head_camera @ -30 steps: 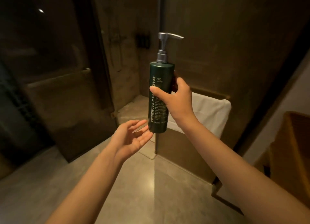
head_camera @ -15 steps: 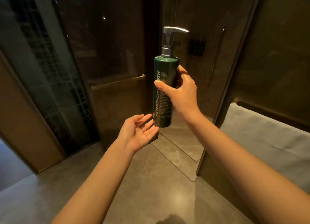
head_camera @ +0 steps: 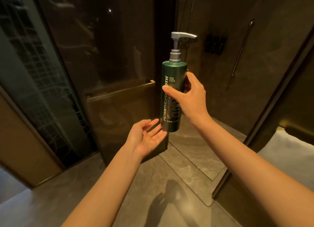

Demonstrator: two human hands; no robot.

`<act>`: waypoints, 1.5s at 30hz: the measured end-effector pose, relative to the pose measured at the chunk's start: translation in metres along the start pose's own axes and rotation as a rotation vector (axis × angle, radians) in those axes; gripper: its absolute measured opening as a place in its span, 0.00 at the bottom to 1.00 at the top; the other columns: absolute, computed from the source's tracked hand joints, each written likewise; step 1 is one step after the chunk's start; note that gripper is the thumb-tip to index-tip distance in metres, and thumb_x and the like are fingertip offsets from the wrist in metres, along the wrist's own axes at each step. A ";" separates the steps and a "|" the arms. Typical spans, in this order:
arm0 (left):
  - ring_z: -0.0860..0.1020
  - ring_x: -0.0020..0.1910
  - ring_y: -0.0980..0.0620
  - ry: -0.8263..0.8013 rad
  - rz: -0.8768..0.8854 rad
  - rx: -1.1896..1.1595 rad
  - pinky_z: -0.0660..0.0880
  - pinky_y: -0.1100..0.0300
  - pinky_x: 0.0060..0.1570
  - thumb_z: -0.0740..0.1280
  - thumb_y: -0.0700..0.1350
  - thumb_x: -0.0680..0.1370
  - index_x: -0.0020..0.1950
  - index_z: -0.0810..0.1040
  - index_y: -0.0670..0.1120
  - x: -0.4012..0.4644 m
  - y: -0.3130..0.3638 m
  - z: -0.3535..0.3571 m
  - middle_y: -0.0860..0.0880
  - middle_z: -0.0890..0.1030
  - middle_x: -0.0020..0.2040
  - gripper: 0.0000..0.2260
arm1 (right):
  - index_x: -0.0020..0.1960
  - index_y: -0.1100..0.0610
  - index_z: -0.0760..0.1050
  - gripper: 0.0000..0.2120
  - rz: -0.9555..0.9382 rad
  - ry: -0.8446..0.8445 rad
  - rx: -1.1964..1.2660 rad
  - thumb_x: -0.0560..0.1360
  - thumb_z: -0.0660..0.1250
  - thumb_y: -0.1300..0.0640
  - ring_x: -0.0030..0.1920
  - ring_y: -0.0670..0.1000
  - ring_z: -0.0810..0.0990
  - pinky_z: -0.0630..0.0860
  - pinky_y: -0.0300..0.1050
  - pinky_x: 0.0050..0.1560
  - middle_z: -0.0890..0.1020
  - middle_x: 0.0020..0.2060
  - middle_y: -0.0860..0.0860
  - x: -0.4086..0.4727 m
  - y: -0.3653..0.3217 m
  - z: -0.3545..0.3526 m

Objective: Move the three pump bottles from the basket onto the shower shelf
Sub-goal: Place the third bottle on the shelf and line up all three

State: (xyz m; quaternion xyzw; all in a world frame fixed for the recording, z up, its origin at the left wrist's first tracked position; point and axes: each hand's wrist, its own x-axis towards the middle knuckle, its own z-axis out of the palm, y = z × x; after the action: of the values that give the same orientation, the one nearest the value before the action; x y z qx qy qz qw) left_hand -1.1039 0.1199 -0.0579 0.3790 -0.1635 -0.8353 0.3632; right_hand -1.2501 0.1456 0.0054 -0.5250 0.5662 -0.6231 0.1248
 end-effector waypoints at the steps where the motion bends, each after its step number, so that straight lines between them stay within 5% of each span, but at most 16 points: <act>1: 0.79 0.53 0.37 0.004 0.005 -0.002 0.73 0.44 0.59 0.61 0.40 0.77 0.54 0.78 0.38 0.018 0.005 0.011 0.36 0.81 0.52 0.10 | 0.64 0.49 0.71 0.28 -0.002 -0.006 0.007 0.67 0.74 0.45 0.53 0.39 0.77 0.75 0.37 0.52 0.76 0.49 0.35 0.018 0.011 -0.001; 7: 0.77 0.55 0.37 -0.030 0.003 0.048 0.72 0.44 0.61 0.61 0.41 0.77 0.56 0.78 0.39 0.125 0.043 0.091 0.35 0.79 0.54 0.11 | 0.66 0.52 0.70 0.29 0.019 -0.004 0.047 0.68 0.74 0.51 0.55 0.41 0.76 0.74 0.41 0.55 0.78 0.55 0.42 0.137 0.070 -0.020; 14: 0.75 0.59 0.38 -0.055 -0.045 0.070 0.69 0.45 0.63 0.60 0.42 0.78 0.60 0.75 0.39 0.240 0.058 0.164 0.36 0.77 0.57 0.14 | 0.65 0.49 0.70 0.29 0.060 0.038 0.031 0.67 0.75 0.51 0.53 0.35 0.76 0.73 0.34 0.50 0.78 0.51 0.37 0.237 0.137 -0.044; 20: 0.75 0.60 0.39 -0.061 -0.149 0.064 0.70 0.45 0.64 0.60 0.40 0.77 0.46 0.77 0.38 0.354 0.071 0.207 0.37 0.79 0.51 0.08 | 0.63 0.48 0.72 0.29 0.119 0.122 0.020 0.64 0.77 0.51 0.53 0.39 0.79 0.77 0.42 0.53 0.81 0.50 0.39 0.323 0.221 -0.049; 26: 0.76 0.60 0.39 -0.095 -0.217 0.081 0.72 0.46 0.62 0.58 0.40 0.78 0.61 0.74 0.36 0.465 0.116 0.276 0.36 0.78 0.60 0.14 | 0.64 0.50 0.71 0.31 0.150 0.209 -0.031 0.64 0.77 0.50 0.54 0.44 0.80 0.78 0.53 0.57 0.81 0.54 0.45 0.440 0.276 -0.059; 32: 0.78 0.48 0.40 -0.170 -0.312 0.185 0.71 0.46 0.59 0.55 0.42 0.79 0.48 0.75 0.37 0.561 0.135 0.347 0.36 0.79 0.49 0.12 | 0.65 0.50 0.71 0.30 0.128 0.301 -0.093 0.65 0.76 0.51 0.52 0.40 0.80 0.79 0.41 0.52 0.81 0.53 0.43 0.525 0.330 -0.079; 35: 0.76 0.55 0.40 -0.193 -0.367 0.187 0.70 0.47 0.58 0.57 0.41 0.78 0.47 0.73 0.38 0.603 0.135 0.364 0.37 0.77 0.50 0.08 | 0.64 0.51 0.71 0.30 0.158 0.326 -0.117 0.65 0.77 0.52 0.50 0.38 0.80 0.78 0.33 0.47 0.81 0.51 0.42 0.556 0.367 -0.088; 39: 0.73 0.63 0.39 -0.162 -0.391 0.135 0.68 0.46 0.61 0.58 0.39 0.78 0.49 0.72 0.35 0.658 0.139 0.388 0.36 0.77 0.52 0.07 | 0.65 0.53 0.72 0.30 0.183 0.285 -0.098 0.66 0.77 0.52 0.54 0.43 0.80 0.78 0.39 0.51 0.81 0.55 0.47 0.607 0.412 -0.096; 45: 0.74 0.61 0.38 -0.122 -0.204 0.032 0.69 0.45 0.61 0.58 0.40 0.79 0.55 0.71 0.35 0.739 0.177 0.462 0.35 0.77 0.56 0.09 | 0.66 0.51 0.71 0.30 0.073 0.136 -0.041 0.66 0.76 0.50 0.56 0.42 0.78 0.77 0.44 0.55 0.79 0.56 0.44 0.736 0.452 -0.102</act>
State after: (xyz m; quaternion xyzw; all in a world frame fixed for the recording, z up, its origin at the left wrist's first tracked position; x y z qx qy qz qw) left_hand -1.6977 -0.5420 -0.0357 0.3480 -0.1593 -0.8867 0.2593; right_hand -1.8371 -0.4954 0.0241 -0.4628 0.6049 -0.6405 0.0981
